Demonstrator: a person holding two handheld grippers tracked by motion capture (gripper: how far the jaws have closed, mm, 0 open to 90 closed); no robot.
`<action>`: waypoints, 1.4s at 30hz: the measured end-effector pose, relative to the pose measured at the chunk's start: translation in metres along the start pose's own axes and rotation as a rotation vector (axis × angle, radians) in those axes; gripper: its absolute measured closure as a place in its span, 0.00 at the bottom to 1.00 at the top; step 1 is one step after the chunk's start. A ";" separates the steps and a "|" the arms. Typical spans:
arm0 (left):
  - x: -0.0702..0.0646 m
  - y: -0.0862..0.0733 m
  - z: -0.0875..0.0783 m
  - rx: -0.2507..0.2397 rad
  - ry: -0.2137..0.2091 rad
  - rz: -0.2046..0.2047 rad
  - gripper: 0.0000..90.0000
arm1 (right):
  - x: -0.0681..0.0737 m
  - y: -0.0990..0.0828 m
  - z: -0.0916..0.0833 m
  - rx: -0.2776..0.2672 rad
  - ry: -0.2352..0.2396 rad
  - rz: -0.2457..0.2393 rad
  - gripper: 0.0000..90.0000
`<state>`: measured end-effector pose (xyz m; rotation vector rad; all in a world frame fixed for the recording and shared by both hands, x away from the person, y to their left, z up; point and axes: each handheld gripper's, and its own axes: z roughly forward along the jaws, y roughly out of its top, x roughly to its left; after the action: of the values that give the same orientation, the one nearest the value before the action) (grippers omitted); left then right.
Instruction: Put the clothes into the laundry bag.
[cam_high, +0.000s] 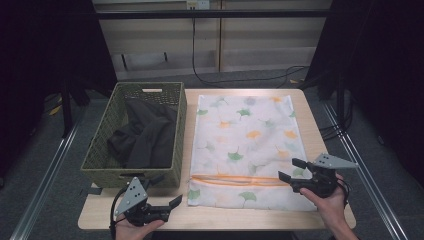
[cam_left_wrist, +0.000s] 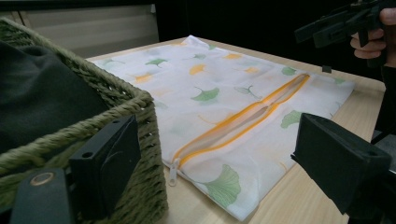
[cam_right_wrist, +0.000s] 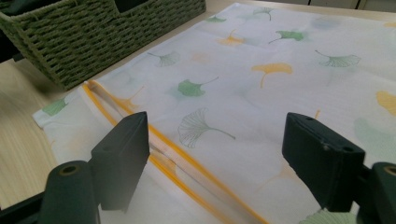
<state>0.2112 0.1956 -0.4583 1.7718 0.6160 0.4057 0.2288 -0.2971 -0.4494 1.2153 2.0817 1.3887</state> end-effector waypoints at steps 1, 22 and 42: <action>-0.001 0.000 0.001 0.001 -0.005 0.004 0.16 | 0.001 0.000 0.001 0.011 0.000 -0.004 0.27; 0.005 0.001 -0.004 0.025 0.021 -0.003 0.17 | 0.019 0.026 0.064 0.175 0.204 -0.101 0.50; 0.004 0.000 -0.007 0.041 0.026 0.003 0.17 | 0.042 0.030 0.139 0.422 0.278 -0.247 0.54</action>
<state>0.2108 0.2034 -0.4562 1.8090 0.6436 0.4214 0.3142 -0.1799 -0.4792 0.8965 2.7143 1.0893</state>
